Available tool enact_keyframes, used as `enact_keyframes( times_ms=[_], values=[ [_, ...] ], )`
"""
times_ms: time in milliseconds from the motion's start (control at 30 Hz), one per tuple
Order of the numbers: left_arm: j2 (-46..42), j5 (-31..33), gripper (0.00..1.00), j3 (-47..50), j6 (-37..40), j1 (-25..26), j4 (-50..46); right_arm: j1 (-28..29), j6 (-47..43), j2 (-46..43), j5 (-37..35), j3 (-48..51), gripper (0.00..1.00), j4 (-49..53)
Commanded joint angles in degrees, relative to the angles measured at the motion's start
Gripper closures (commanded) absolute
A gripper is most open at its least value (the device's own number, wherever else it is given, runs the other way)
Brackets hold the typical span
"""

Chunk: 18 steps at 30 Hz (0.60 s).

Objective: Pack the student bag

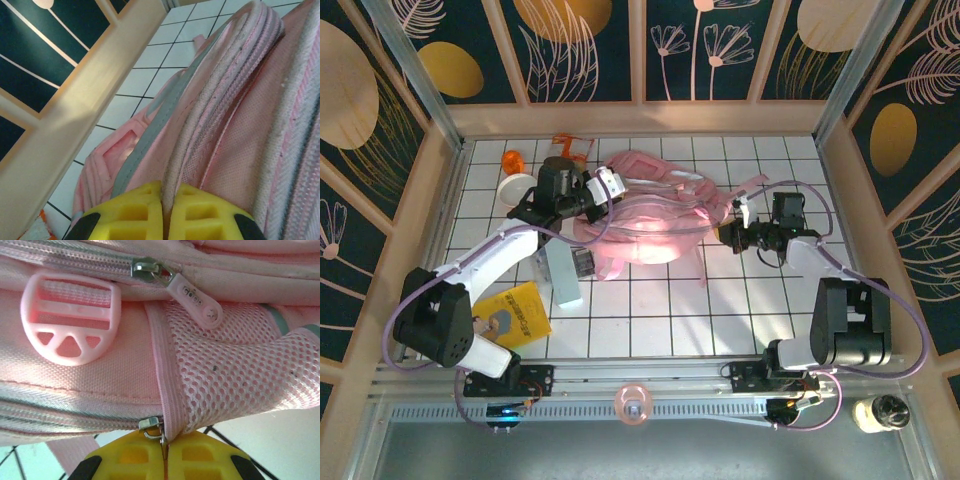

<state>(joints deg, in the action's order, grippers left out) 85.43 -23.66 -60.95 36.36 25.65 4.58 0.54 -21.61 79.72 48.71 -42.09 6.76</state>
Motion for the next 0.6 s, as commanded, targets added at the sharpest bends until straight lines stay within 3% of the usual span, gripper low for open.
enact_keyframes(
  times_ms=[0,300,400,567],
  values=[
    [-1.23,5.50,1.00,0.22,-1.02,-0.78,5.09,0.66,3.15,-3.09,9.39,-1.33,0.95,2.76],
    [-1.76,3.37,1.00,0.13,-1.64,-0.78,5.53,0.69,5.11,0.48,11.07,-2.80,0.94,3.09],
    [-1.80,3.40,1.00,0.13,-2.53,-0.71,5.85,0.74,6.70,1.29,11.54,-3.29,1.00,3.18],
    [-0.94,10.08,1.00,1.00,-6.74,1.74,8.95,3.85,11.36,-1.09,10.37,-4.08,1.00,3.90]
  ],
)
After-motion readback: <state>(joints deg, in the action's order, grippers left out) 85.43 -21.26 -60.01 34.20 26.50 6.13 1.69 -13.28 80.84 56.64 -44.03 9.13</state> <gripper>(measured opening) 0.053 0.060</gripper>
